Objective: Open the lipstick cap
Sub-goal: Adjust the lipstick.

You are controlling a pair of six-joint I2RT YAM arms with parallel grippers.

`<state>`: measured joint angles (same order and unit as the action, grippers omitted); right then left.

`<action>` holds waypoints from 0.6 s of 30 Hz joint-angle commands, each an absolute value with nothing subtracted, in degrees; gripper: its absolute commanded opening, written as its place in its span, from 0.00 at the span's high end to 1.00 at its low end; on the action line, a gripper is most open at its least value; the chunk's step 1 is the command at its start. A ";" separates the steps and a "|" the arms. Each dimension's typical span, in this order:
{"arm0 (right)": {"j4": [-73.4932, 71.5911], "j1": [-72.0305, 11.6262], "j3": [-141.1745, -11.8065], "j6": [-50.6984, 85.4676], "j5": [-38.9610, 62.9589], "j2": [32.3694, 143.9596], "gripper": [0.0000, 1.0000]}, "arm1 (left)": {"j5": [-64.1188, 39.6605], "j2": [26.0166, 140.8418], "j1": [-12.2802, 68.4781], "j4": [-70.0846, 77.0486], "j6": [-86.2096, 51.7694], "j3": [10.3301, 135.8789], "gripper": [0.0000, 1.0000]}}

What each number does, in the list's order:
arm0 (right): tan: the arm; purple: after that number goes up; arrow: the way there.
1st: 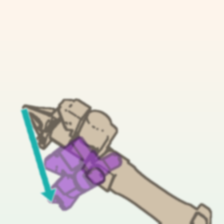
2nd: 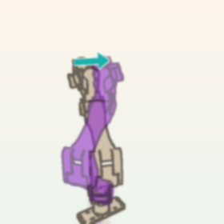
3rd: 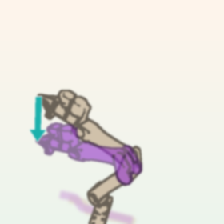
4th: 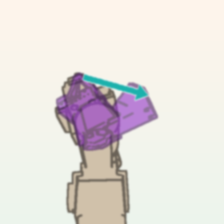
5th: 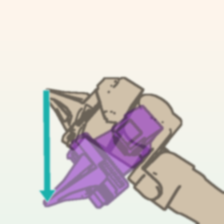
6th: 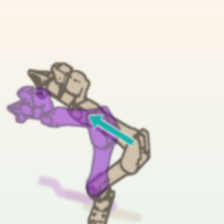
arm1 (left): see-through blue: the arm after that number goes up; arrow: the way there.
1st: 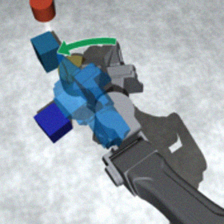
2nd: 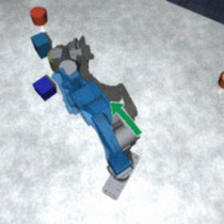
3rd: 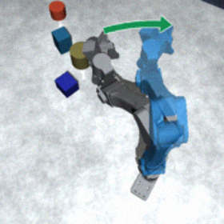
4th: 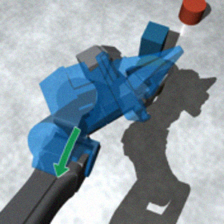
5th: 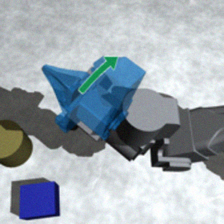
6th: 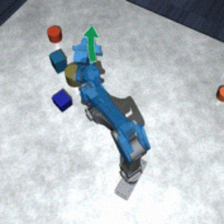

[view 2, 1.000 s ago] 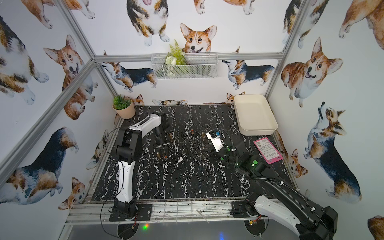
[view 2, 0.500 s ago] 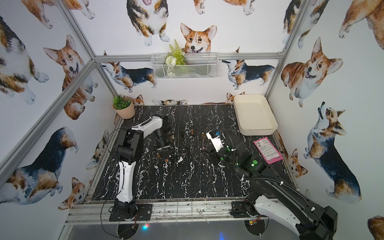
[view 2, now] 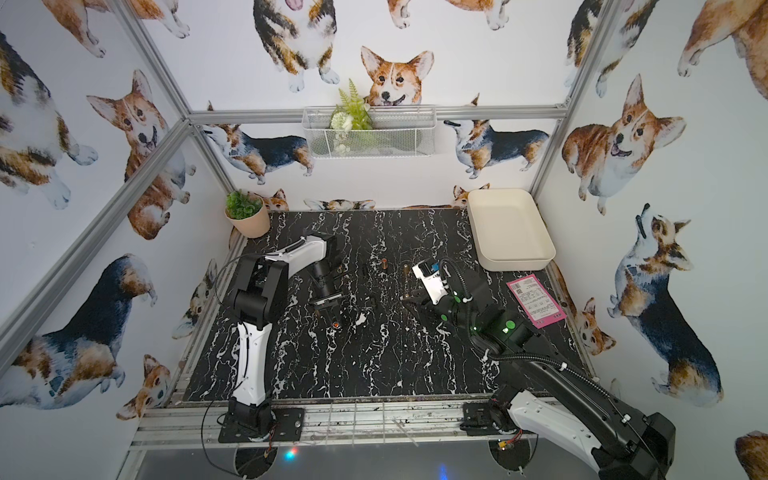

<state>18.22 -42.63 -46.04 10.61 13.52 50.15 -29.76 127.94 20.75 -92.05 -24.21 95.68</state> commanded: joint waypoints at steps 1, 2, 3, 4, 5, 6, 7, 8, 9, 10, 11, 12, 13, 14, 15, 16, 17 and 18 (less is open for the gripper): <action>15.82 -42.56 -45.94 11.06 13.54 50.01 0.54 | -30.94 128.40 20.76 -94.31 -23.82 96.28 0.85; 15.89 -42.54 -45.97 11.07 13.54 50.03 0.54 | -30.94 128.48 20.78 -94.31 -23.82 96.33 0.85; 15.80 -42.54 -45.97 10.99 13.60 50.10 0.54 | -30.89 128.50 20.75 -94.31 -23.81 96.17 0.84; 15.81 -42.60 -45.97 11.07 13.59 50.10 0.54 | -30.73 128.48 20.82 -94.31 -23.75 96.15 0.84; 15.78 -42.55 -45.97 11.06 13.58 50.18 0.54 | -30.57 128.50 20.76 -94.35 -23.82 96.22 0.84; 15.74 -42.58 -45.97 11.07 13.60 50.19 0.54 | -29.94 128.50 20.89 -94.56 -23.73 96.45 0.84; 15.66 -42.54 -45.90 11.05 13.62 50.19 0.54 | -29.67 128.49 20.92 -94.65 -23.74 96.58 0.84; 15.65 -42.58 -45.88 10.99 13.62 50.28 0.54 | -29.46 128.49 20.91 -94.74 -23.72 96.75 0.83; 15.68 -42.54 -45.88 11.07 13.62 50.27 0.54 | -29.25 128.57 20.85 -94.75 -23.73 96.85 0.83; 15.56 -42.54 -45.88 11.02 13.60 50.27 0.54 | -28.97 128.62 21.00 -94.83 -23.73 97.02 0.83; 15.60 -42.54 -45.88 11.02 13.62 50.27 0.54 | -28.68 128.71 21.17 -94.83 -23.82 97.11 0.83; 15.60 -42.57 -45.88 11.03 13.56 50.27 0.54 | -28.42 128.86 21.33 -94.89 -23.81 97.20 0.83; 15.60 -42.54 -45.88 11.00 13.62 50.27 0.54 | -27.73 129.01 21.58 -95.01 -23.86 97.50 0.83; 15.67 -42.54 -45.86 11.03 13.62 50.27 0.54 | -27.24 129.14 21.91 -94.94 -23.95 97.69 0.83; 15.72 -42.52 -45.88 11.05 13.62 50.27 0.54 | -27.05 129.26 22.06 -95.01 -23.99 97.81 0.83; 15.73 -42.54 -45.88 11.03 13.48 50.27 0.54 | -27.07 129.24 22.26 -94.88 -23.99 97.76 0.83; 15.74 -42.58 -45.86 11.03 13.53 50.19 0.54 | -26.92 129.20 22.34 -94.75 -24.15 97.65 0.83; 15.74 -42.54 -45.88 11.05 13.53 50.25 0.54 | -26.66 129.20 22.43 -94.66 -24.25 97.49 0.83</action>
